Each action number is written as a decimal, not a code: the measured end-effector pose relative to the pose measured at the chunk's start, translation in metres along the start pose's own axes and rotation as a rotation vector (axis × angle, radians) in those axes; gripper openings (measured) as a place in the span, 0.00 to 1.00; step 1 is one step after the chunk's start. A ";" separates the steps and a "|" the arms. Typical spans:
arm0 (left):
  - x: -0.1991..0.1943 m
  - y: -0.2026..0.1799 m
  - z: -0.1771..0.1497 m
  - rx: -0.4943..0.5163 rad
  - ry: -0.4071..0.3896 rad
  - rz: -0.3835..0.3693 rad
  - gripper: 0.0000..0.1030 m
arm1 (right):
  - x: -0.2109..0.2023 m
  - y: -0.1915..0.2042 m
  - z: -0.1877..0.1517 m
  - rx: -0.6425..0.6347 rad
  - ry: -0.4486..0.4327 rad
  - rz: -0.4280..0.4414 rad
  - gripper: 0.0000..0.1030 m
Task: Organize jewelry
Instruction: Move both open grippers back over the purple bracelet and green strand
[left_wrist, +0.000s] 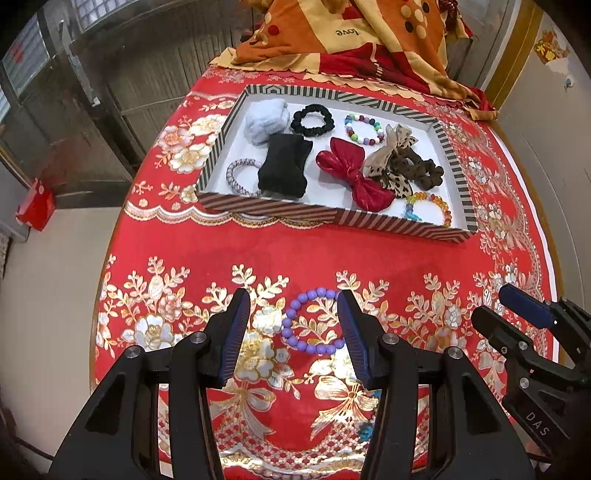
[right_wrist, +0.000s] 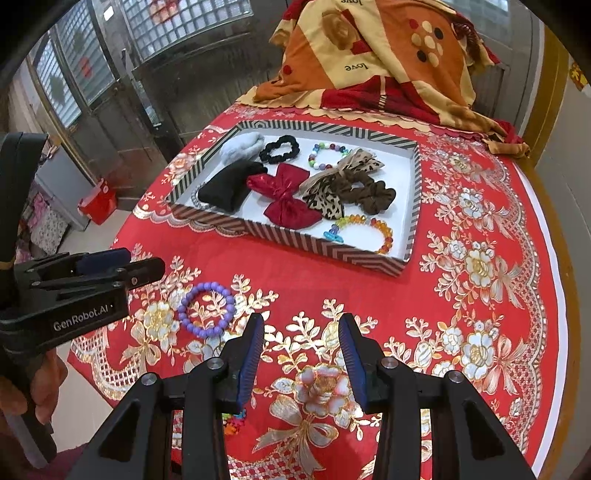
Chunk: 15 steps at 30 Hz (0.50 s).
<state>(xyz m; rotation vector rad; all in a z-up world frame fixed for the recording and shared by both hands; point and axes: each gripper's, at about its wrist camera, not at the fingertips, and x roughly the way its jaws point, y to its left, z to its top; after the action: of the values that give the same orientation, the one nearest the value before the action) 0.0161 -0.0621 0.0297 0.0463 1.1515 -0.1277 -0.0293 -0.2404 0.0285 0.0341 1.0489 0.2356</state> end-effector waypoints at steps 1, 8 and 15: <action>0.001 0.003 -0.001 -0.011 0.011 -0.009 0.47 | 0.001 0.000 -0.001 -0.001 0.004 0.002 0.39; 0.011 0.029 -0.004 -0.079 0.068 -0.036 0.47 | 0.014 0.005 -0.018 -0.025 0.052 0.048 0.39; 0.036 0.039 -0.016 -0.097 0.138 -0.033 0.47 | 0.039 0.017 -0.044 -0.066 0.137 0.132 0.39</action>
<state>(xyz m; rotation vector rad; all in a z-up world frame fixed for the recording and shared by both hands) 0.0210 -0.0241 -0.0107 -0.0511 1.2948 -0.0991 -0.0515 -0.2194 -0.0242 0.0278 1.1762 0.3961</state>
